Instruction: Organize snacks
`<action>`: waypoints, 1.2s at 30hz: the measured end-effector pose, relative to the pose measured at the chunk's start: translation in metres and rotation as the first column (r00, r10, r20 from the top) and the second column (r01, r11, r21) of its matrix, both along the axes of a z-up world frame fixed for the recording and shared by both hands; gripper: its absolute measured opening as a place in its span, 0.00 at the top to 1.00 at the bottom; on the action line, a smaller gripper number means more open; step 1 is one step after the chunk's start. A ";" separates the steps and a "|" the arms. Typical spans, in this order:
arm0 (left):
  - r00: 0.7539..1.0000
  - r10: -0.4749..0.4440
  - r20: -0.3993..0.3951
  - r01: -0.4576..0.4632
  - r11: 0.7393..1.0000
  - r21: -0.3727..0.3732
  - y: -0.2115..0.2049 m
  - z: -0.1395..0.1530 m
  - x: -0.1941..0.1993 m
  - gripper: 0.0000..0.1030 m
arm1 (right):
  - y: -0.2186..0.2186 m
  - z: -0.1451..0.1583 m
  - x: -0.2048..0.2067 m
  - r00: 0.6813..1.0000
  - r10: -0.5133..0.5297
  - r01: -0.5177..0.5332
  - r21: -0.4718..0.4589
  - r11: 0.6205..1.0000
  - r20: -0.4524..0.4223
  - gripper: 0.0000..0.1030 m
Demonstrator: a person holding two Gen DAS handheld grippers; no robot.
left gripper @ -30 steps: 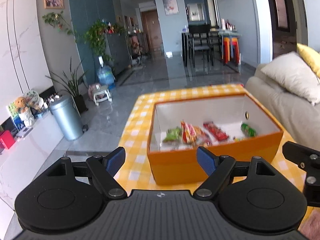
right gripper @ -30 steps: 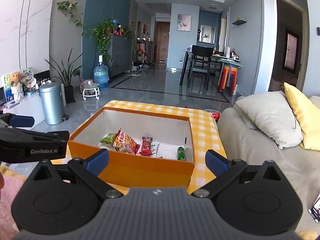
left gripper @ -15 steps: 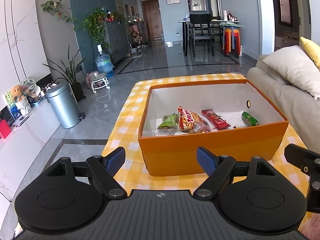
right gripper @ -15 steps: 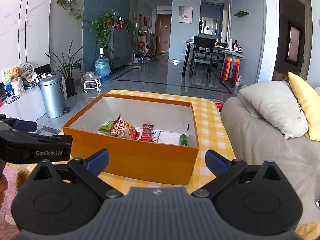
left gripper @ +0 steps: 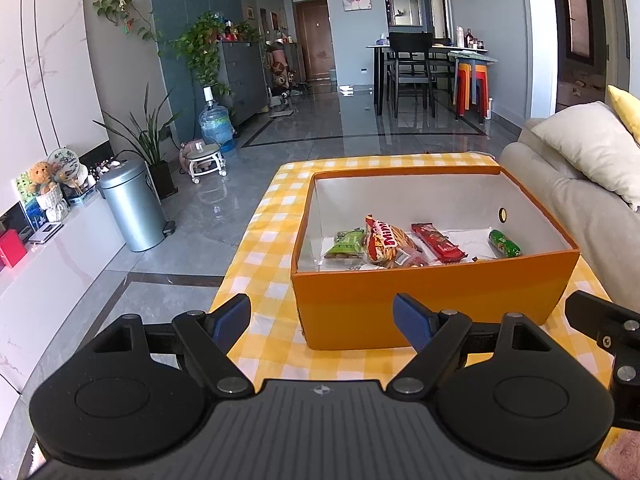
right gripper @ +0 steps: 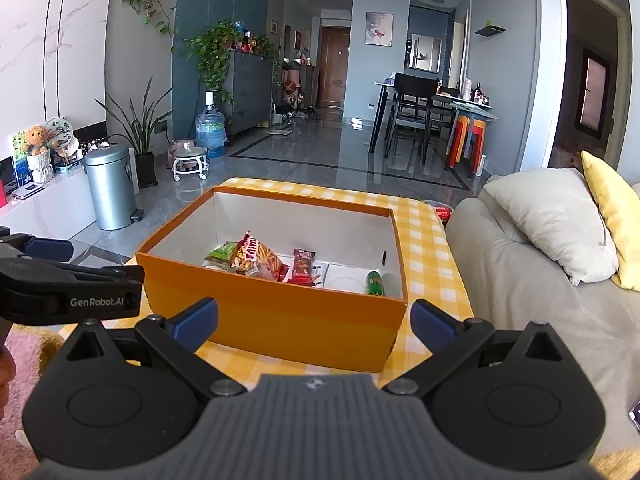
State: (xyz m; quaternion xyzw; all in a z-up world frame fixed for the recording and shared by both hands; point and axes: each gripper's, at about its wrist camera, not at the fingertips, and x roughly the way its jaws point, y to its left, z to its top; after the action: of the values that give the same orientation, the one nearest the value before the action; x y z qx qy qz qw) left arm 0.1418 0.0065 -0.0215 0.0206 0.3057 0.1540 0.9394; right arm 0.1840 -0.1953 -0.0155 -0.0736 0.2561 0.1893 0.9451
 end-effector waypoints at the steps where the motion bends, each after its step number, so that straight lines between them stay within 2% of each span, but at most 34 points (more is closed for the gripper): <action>1: 1.000 0.000 0.002 0.000 1.000 0.000 0.000 0.000 -0.001 0.08 | 0.001 0.001 0.000 1.000 0.000 0.000 -0.001 1.000 0.002 0.04; 36: 1.000 0.004 0.018 -0.003 1.000 -0.024 -0.003 0.008 -0.009 0.08 | 0.005 0.009 -0.008 1.000 -0.004 0.005 -0.024 1.000 0.028 0.04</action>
State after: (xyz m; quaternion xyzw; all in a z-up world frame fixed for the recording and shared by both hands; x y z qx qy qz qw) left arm 0.1333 0.0039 -0.0138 0.0076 0.2992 0.1522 0.9420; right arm 0.1762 -0.1898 -0.0070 -0.0871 0.2454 0.1829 0.9480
